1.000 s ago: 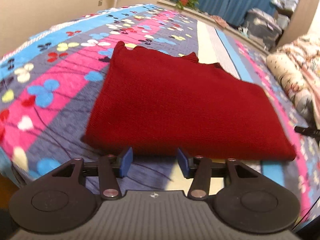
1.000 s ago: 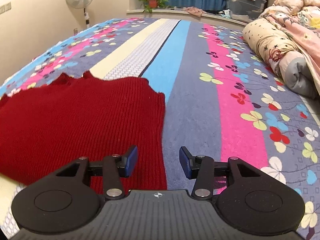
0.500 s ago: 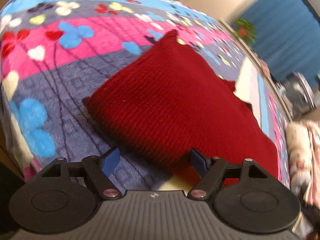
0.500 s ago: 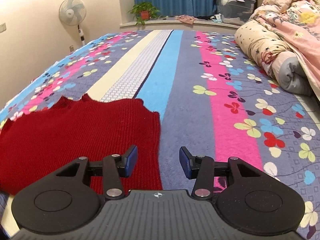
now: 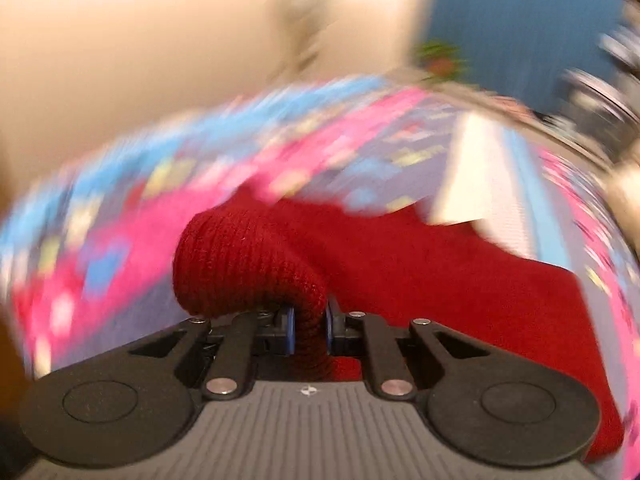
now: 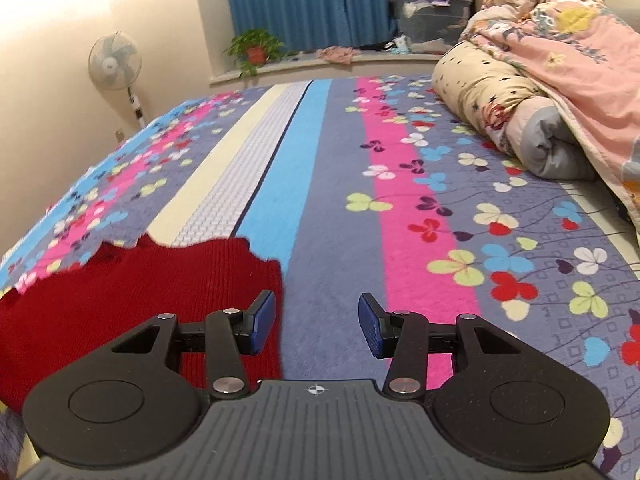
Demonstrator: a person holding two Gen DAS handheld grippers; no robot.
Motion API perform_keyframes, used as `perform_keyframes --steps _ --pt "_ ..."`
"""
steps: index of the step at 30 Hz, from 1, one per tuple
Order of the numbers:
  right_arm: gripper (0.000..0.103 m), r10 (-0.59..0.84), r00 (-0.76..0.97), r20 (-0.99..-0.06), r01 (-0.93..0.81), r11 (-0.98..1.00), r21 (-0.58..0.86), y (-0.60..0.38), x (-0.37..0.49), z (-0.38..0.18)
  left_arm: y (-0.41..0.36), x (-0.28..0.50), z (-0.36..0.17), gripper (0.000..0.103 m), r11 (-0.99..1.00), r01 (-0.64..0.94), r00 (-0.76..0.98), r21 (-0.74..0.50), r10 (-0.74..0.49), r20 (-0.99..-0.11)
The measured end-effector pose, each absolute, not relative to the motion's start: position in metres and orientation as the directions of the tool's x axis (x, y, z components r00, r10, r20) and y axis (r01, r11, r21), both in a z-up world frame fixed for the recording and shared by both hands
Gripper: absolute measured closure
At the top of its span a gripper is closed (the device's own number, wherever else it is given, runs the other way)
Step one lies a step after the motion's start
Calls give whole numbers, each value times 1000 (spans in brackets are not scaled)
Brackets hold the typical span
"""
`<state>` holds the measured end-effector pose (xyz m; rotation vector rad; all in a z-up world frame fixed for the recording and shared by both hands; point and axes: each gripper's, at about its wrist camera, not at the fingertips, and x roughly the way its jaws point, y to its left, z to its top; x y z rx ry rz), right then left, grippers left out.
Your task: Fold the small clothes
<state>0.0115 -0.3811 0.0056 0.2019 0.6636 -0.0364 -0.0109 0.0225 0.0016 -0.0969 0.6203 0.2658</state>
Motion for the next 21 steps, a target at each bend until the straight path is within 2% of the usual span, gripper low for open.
perform_keyframes --steps 3,6,8,10,11,13,15,17,19,21 --pt "55 20 806 -592 120 973 197 -389 12 9 -52 -6 19 89 994 -48 863 97 90 -497" --pt "55 21 825 -565 136 962 235 -396 13 12 -124 -8 9 89 962 192 878 192 -82 -471" --pt "55 17 841 -541 144 956 255 -400 14 13 -168 -9 -11 87 903 363 831 229 -203 -519" --pt "55 16 851 -525 151 950 274 -404 16 13 -196 -9 -34 86 824 533 727 194 -328 -604" --pt "55 21 852 -523 153 946 286 -406 17 12 -205 -14 -42 83 776 599 686 196 -372 -625" --pt "55 40 845 -533 152 938 311 -408 22 7 -211 -25 -48 62 687 706 598 172 -447 -665" --pt "54 102 829 -550 123 926 358 -408 28 1 -193 -33 -39 53 657 749 541 81 -537 -647" --pt "52 206 795 -571 63 908 415 -402 36 -8 -168 -33 -27 53 676 736 546 32 -566 -618" --pt "47 313 740 -596 5 883 469 -393 46 -19 -137 -26 -17 53 714 700 579 20 -551 -601" --pt "45 359 689 -629 -29 882 470 -380 52 -30 -106 -17 -11 53 758 651 626 51 -497 -600"
